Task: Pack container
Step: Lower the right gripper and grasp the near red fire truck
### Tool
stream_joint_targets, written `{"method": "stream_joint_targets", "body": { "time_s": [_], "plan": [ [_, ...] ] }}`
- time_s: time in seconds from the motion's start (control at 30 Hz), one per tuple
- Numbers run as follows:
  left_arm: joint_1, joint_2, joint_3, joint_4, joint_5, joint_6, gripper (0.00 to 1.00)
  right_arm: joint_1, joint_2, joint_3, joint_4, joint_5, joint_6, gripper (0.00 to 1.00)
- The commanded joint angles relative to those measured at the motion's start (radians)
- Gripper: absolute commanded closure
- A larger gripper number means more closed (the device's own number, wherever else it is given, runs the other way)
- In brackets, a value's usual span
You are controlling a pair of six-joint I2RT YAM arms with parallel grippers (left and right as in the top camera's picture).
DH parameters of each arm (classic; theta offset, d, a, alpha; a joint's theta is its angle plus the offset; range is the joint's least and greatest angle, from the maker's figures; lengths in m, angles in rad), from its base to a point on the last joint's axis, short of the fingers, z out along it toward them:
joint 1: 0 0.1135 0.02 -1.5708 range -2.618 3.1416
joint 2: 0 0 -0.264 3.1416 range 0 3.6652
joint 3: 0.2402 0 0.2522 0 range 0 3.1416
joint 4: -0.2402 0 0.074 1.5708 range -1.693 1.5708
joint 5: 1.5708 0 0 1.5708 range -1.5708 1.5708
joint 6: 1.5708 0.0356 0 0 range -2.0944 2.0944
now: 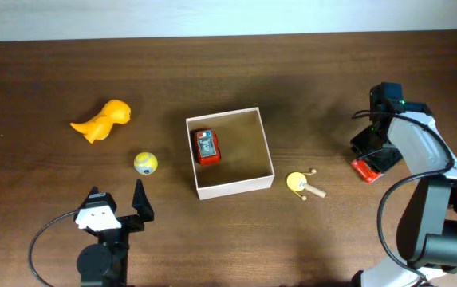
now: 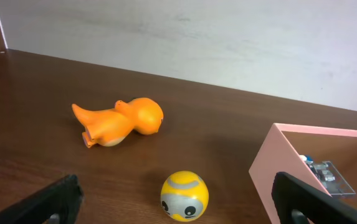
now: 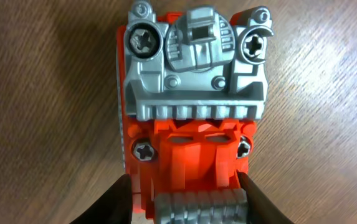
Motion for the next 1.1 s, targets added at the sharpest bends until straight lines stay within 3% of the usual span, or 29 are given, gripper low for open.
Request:
{"method": "stream_joint_targets", "body": {
  "time_s": [0.0,0.6,1.07],
  "plan": [
    [0.005,-0.008,-0.005,0.003,0.004,0.016,0.01,-0.006,0.019,-0.013,0.022,-0.005,-0.077,0.60],
    [0.005,-0.008,-0.005,0.003,0.004,0.016,0.01,-0.006,0.019,-0.013,0.122,-0.258,-0.517,0.60],
    [0.005,-0.008,-0.005,0.003,0.004,0.016,0.01,-0.006,0.019,-0.013,0.115,-0.371,-0.591,0.60]
  ]
}}
